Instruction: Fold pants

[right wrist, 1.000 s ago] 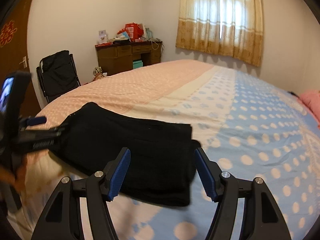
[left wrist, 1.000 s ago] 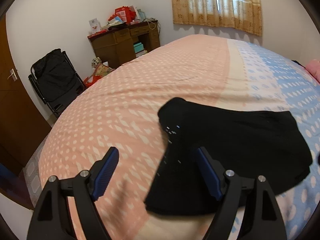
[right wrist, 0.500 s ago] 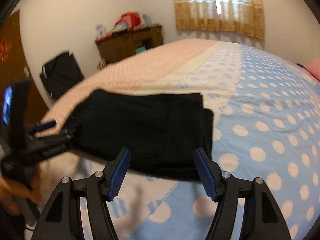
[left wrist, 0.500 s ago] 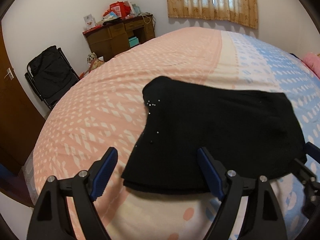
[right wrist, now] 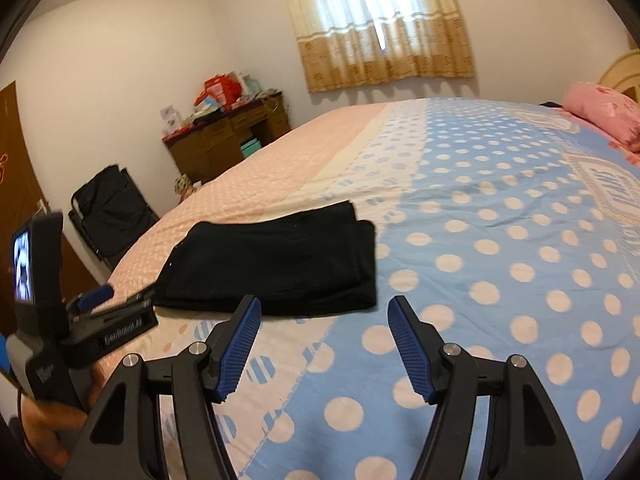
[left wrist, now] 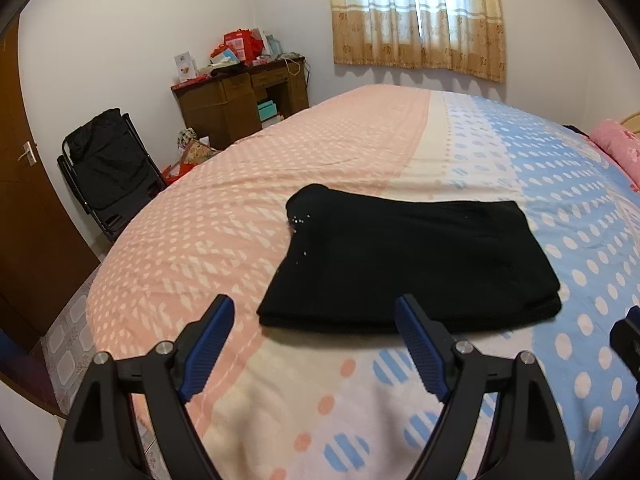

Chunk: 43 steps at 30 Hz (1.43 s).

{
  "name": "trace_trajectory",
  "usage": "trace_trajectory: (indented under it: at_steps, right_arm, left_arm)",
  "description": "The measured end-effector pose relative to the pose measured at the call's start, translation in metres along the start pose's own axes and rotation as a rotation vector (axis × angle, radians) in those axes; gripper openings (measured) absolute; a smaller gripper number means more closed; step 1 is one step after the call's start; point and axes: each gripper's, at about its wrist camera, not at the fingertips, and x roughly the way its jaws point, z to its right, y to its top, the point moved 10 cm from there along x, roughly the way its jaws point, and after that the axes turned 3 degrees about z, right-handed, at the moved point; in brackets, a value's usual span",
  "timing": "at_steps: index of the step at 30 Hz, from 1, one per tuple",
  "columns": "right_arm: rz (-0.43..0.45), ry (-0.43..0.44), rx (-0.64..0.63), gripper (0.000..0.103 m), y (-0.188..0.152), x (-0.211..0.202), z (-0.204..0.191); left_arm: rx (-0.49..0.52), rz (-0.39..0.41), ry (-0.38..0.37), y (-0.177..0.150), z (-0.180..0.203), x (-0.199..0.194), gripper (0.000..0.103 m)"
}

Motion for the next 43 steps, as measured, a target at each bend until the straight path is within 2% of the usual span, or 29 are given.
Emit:
trace_trajectory:
  at_steps: [8, 15, 27, 33, 37, 43]
  right_arm:
    - [0.044, -0.025, 0.014, 0.068, 0.002, -0.03, 0.002]
    - [0.126, -0.042, 0.004, 0.069, 0.005, -0.06, -0.004]
    - [0.139, -0.05, 0.003, 0.071, 0.003, -0.073, -0.005]
    - [0.149, -0.066, -0.023, 0.071, 0.003, -0.076, -0.009]
    - [0.152, -0.065, -0.019, 0.071, 0.002, -0.077, -0.01]
    - [0.154, -0.071, -0.02, 0.071, 0.002, -0.078, -0.009]
  left_arm:
    - [0.035, 0.007, 0.003, -0.023, 0.01, -0.024, 0.1]
    - [0.058, -0.03, -0.015, -0.035, 0.019, -0.034, 0.102]
    - [0.049, 0.004, -0.024, -0.038, 0.022, -0.058, 0.102]
    - [0.004, 0.016, -0.049, -0.035, 0.019, -0.065, 0.103]
    - [0.033, 0.028, 0.02, -0.031, 0.014, -0.066, 0.103]
    - [0.023, 0.051, -0.011, -0.029, 0.016, -0.069, 0.103]
